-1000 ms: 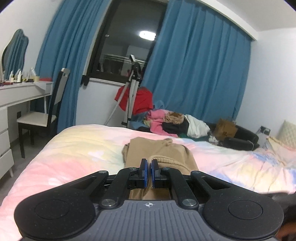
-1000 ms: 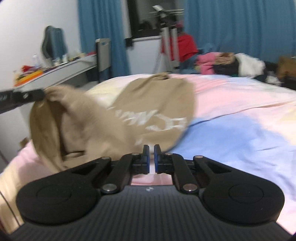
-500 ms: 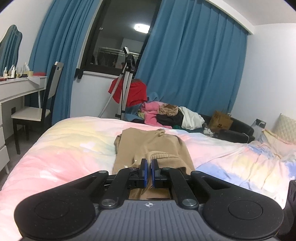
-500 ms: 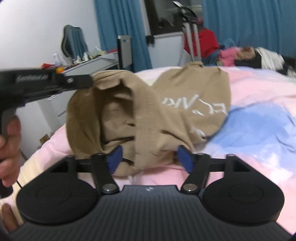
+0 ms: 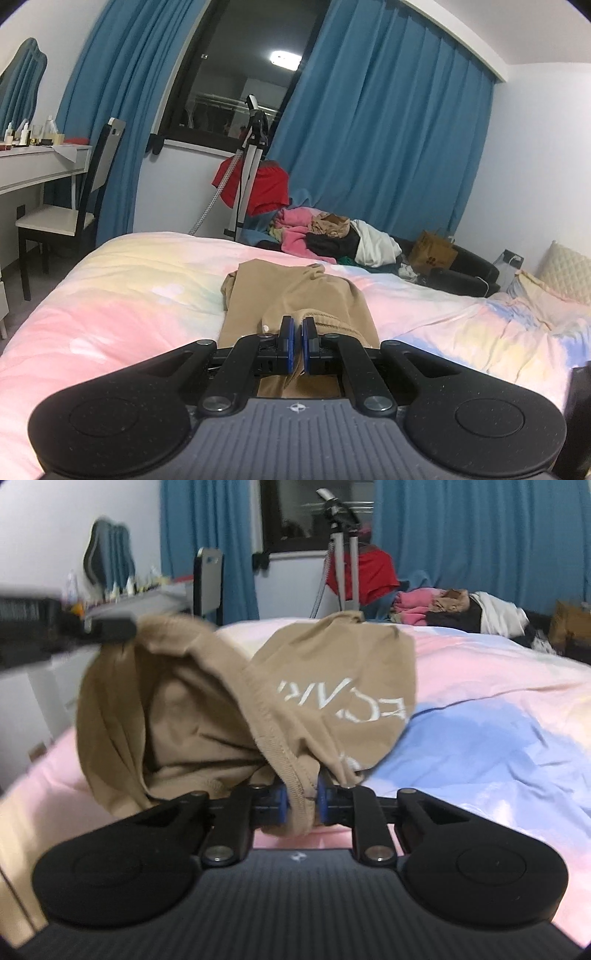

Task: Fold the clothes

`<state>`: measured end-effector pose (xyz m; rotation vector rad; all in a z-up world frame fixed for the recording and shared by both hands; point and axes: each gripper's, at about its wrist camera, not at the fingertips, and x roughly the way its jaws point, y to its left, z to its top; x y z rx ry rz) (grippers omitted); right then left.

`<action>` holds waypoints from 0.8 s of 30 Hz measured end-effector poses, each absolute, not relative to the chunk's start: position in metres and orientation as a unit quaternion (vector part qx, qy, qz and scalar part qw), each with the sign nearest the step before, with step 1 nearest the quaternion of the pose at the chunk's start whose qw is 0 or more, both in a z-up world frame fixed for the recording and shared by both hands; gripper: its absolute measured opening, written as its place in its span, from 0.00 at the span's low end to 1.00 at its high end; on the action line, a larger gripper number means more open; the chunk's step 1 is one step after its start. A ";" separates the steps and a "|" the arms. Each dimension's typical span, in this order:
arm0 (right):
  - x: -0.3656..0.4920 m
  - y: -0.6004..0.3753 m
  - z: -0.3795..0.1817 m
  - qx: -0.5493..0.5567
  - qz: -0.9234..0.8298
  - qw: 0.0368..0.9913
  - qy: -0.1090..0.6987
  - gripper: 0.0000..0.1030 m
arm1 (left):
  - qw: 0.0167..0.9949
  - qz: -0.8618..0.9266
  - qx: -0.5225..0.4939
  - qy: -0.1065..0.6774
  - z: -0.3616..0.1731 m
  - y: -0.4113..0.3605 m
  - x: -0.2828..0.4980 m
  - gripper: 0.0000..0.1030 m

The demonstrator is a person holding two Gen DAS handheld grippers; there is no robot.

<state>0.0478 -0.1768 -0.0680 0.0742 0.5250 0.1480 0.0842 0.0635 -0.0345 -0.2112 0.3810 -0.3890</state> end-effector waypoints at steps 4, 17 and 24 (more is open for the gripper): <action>0.039 -0.202 -0.052 0.074 0.072 0.963 0.249 0.16 | 0.954 -0.195 -0.123 0.190 -0.032 0.069 0.084 0.05; 0.063 -0.221 -0.071 0.147 0.074 0.941 0.294 0.21 | 0.947 -0.227 -0.149 0.175 -0.027 0.071 0.074 0.05; 0.076 -0.192 -0.087 0.077 0.036 0.953 0.290 0.32 | 0.948 -0.223 -0.148 0.170 -0.024 0.072 0.071 0.05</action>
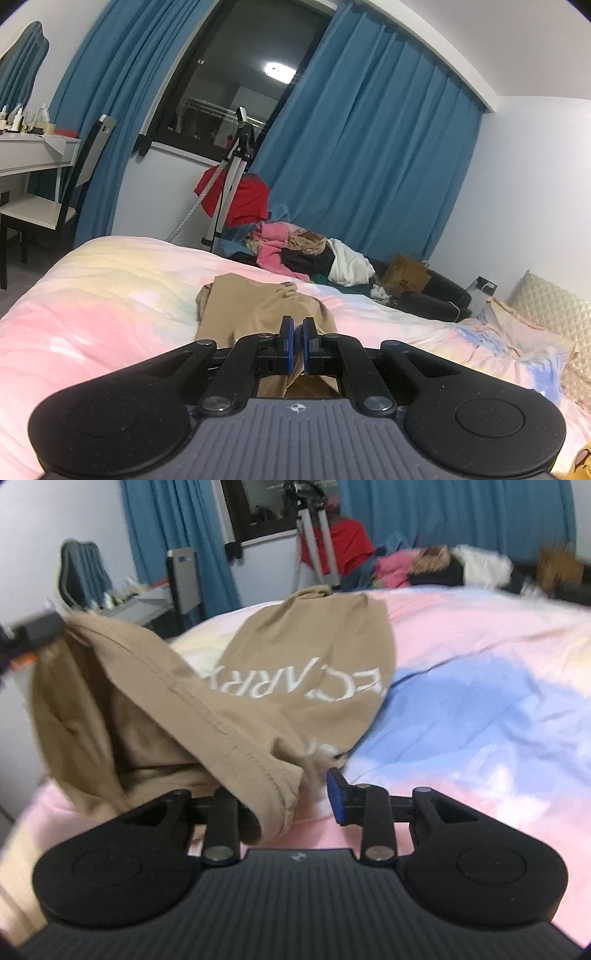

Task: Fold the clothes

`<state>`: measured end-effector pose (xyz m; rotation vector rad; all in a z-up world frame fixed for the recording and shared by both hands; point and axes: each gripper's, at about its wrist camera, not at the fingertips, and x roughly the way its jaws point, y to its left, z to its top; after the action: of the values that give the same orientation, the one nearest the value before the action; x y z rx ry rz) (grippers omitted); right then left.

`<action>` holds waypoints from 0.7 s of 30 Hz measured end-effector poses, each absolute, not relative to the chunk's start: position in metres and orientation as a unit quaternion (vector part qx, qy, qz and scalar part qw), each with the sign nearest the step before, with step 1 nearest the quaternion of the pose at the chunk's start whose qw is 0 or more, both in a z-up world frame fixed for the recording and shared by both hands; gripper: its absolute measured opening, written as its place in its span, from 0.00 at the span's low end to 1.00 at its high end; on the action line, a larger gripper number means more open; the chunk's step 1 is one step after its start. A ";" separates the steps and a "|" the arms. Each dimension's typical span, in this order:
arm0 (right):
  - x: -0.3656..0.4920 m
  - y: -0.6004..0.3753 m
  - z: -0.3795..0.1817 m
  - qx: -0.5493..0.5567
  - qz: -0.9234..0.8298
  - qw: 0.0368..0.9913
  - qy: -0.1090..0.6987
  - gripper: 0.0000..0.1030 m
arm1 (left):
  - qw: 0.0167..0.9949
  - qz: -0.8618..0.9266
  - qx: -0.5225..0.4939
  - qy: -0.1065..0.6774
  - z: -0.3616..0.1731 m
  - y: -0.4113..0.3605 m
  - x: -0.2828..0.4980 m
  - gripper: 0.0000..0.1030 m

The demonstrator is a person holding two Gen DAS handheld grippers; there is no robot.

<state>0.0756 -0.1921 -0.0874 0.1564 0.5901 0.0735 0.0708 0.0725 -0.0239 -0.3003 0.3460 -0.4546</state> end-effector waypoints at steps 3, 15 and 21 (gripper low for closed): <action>0.071 -0.197 -0.087 0.078 0.007 0.962 0.261 0.12 | 0.950 -0.217 -0.130 0.182 -0.028 0.067 0.071 0.05; 0.057 -0.215 -0.066 0.126 0.021 0.970 0.206 0.12 | 0.964 -0.156 0.046 0.209 -0.059 0.014 0.054 0.69; 0.053 -0.220 -0.063 0.146 0.026 0.969 0.196 0.12 | 0.971 -0.024 0.062 0.231 -0.089 -0.001 0.059 0.72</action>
<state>0.0529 -0.2198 -0.0631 0.2940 0.3958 0.0528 0.0591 -0.0011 -0.0895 0.1261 0.4667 -0.0489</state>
